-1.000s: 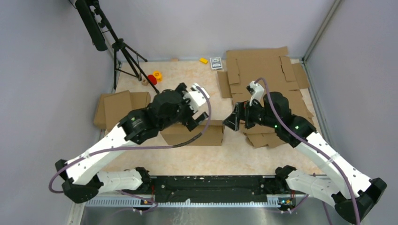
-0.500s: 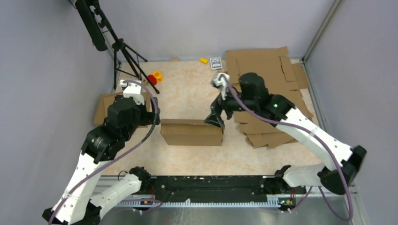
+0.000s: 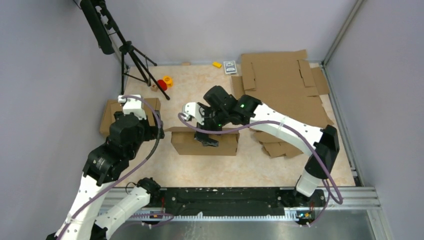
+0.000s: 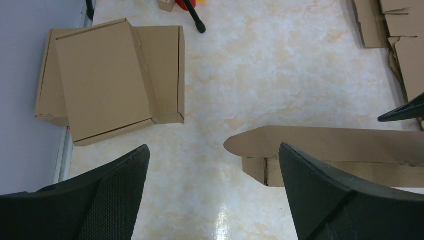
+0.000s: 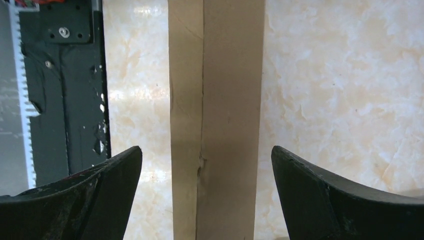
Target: Fold the paper box
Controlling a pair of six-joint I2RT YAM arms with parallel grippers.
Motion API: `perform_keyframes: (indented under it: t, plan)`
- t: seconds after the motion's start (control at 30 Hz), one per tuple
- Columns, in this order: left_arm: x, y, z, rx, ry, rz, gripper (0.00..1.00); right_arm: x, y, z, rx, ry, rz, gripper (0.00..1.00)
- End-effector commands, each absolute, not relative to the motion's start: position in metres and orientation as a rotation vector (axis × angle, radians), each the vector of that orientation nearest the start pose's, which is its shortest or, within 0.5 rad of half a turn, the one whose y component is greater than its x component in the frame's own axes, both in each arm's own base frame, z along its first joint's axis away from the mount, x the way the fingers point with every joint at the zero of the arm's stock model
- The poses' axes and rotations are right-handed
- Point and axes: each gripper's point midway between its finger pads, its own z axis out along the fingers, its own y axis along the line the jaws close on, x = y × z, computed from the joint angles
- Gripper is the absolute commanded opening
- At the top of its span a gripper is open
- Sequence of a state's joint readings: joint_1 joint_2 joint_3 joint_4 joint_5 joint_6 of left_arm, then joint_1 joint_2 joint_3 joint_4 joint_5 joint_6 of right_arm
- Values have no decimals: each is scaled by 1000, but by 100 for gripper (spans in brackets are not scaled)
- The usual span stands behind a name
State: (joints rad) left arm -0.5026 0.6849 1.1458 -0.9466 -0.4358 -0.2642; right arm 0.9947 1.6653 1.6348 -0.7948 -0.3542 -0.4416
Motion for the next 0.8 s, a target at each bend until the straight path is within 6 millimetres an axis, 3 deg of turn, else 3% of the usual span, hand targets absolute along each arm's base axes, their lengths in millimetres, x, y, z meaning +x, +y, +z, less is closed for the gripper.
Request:
perform_keyframes:
  t: [0.0,0.33,0.57,0.77]
  plan:
    - [208,-37,302,-57,1981,-41,98,198,390,225,-1834,1661,580,99]
    - [209,-37,294,-24,1997,-18,98,210,381,198,-1878,1721,466,98]
    - [211,-47,291,7,2015,-56,98,203,367,186,-1952,1734,439,82]
    - [211,-69,289,115,2023,-164,98,201,345,194,-1901,1751,449,68]
